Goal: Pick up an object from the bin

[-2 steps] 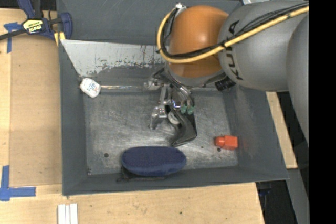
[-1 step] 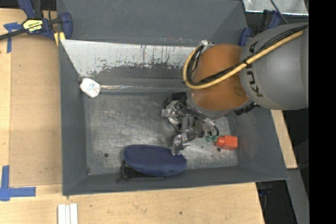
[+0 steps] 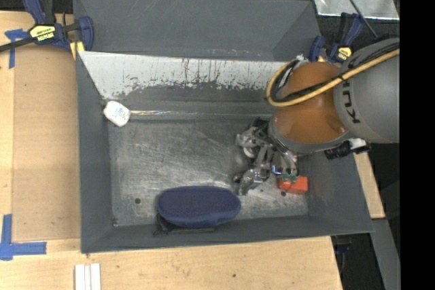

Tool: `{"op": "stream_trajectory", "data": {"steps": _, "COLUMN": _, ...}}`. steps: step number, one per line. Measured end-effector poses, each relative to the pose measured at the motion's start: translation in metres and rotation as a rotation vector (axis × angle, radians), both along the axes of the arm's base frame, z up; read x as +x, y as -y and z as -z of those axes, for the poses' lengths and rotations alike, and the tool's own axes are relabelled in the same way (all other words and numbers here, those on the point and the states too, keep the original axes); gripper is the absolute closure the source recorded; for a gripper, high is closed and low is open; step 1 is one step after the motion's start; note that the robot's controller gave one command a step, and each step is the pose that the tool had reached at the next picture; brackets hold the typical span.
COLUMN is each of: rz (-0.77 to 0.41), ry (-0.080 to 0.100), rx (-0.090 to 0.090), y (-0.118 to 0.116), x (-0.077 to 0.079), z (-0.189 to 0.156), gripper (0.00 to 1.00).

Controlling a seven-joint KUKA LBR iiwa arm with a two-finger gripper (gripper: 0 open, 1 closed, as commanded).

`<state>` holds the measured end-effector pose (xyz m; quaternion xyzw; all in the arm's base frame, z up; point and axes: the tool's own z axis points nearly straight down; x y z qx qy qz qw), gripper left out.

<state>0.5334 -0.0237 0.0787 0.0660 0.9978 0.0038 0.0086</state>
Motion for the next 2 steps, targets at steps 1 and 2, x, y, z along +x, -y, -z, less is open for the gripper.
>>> {"op": "stream_trajectory", "data": {"steps": 1, "rz": 0.004, "ry": 0.001, "rx": -0.002, "y": 0.001, "x": 0.000, "z": 0.001, "gripper": 1.00}}
{"op": "stream_trajectory", "data": {"steps": 2, "rz": -0.129, "ry": -0.015, "rx": -0.007, "y": -0.026, "x": 0.004, "z": -0.110, "gripper": 1.00}}
